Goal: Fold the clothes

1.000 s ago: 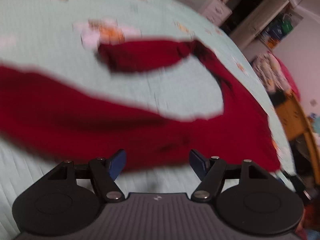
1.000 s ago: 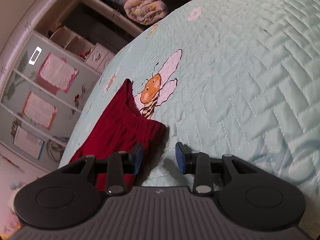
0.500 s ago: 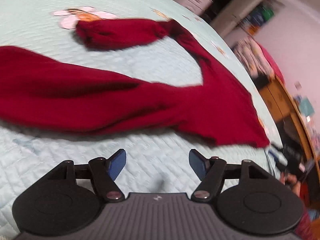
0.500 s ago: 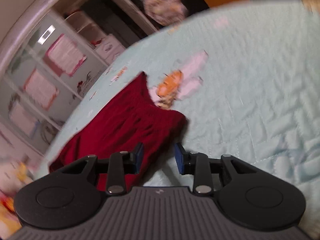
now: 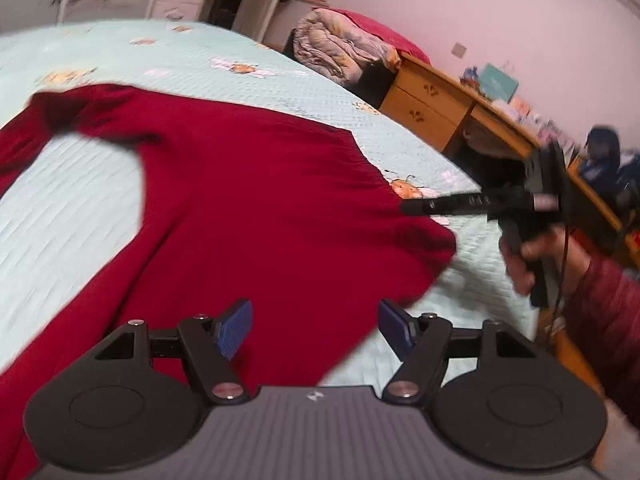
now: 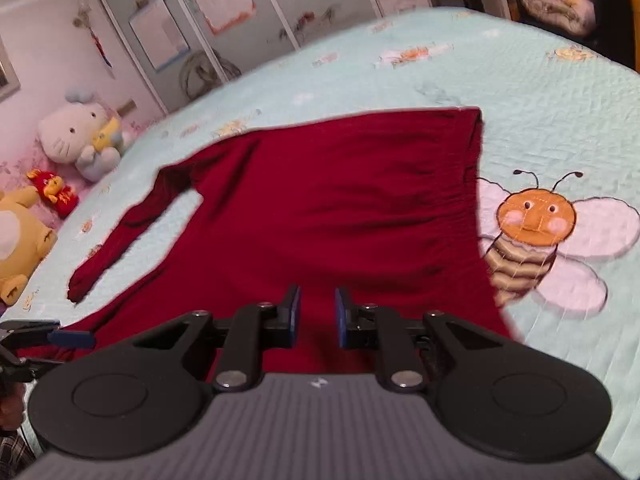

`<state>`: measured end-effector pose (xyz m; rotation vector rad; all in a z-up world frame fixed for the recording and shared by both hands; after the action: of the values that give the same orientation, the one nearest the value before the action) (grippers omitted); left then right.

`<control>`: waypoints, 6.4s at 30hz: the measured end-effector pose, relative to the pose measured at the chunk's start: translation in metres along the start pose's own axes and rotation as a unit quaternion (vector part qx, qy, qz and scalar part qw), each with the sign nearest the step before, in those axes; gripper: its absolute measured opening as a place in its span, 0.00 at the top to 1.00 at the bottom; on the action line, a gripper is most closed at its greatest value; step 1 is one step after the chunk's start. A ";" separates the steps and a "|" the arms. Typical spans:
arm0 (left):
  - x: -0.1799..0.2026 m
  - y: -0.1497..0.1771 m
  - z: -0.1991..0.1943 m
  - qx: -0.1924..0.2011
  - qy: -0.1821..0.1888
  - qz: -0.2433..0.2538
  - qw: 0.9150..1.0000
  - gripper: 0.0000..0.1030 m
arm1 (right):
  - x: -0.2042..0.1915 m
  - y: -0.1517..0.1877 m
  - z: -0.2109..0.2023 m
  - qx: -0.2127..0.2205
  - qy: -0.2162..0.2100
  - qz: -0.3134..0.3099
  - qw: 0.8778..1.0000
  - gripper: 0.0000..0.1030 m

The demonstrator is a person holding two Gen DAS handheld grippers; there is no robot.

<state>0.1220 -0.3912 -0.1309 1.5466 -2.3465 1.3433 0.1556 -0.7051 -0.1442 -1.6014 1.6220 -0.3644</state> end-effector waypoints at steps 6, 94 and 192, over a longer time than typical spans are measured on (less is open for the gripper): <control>-0.004 -0.006 0.057 -0.021 -0.017 0.024 0.999 0.31 | 0.079 -0.037 0.040 0.023 0.016 0.085 0.996 1.00; -0.176 -0.088 -0.018 0.051 -0.047 -0.206 0.976 0.37 | -0.187 -0.140 0.237 -0.039 -0.060 -0.068 0.995 1.00; -0.295 -0.021 -0.146 0.119 -0.316 -0.260 0.905 0.24 | -0.376 0.110 0.111 0.062 0.002 -0.149 0.987 0.63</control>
<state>0.2279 -0.0798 -0.1576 2.7725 -1.7907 1.1325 0.1071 -0.3010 -0.1647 -1.7488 1.3351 -0.6110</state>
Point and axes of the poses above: each gripper's, at about its wrist camera, not at the fingertips, and z roughly the way its jaws point, x to its right, y to its underside, the point moved 10 cm from there along z, roughly the way its jaws point, and after that the axes turned 6 degrees about -z, right-handed, at the moved point
